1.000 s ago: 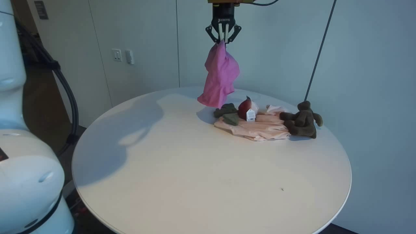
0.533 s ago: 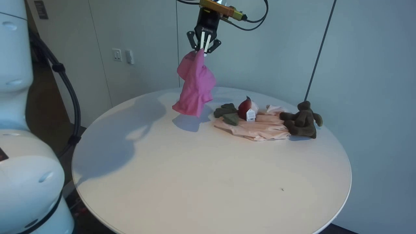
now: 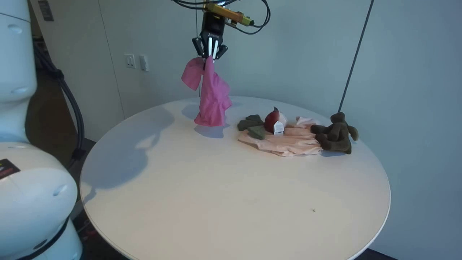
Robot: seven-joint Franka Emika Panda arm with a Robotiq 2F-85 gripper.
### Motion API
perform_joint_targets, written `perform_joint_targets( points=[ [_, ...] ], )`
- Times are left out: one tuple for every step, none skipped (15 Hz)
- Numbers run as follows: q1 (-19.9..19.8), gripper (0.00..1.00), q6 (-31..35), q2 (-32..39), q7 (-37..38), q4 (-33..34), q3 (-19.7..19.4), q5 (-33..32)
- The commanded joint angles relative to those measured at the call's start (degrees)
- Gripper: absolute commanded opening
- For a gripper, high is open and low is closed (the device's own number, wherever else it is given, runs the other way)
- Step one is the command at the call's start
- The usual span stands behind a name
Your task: Move the items on the table to the left
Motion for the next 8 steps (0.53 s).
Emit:
perform_joint_targets(
  points=[
    [1.16,0.03,-1.10,1.67,-2.29,0.01,1.40,0.63],
    [1.54,0.03,-0.75,2.15,-2.61,-0.31,1.71,0.13],
    [1.55,0.04,-0.48,2.89,-3.27,-0.25,1.85,0.19],
    [1.57,0.09,0.38,3.33,-2.50,-0.33,1.84,0.38],
    [1.48,0.33,0.47,3.79,-2.06,0.09,1.70,0.00],
    [1.39,0.34,0.79,3.84,-2.11,-0.09,1.63,-0.27],
    [1.41,0.36,1.57,3.62,-1.49,-0.39,1.48,-0.77],
    [1.39,0.42,2.96,3.01,-0.28,-0.58,1.04,-1.93]
  ],
)
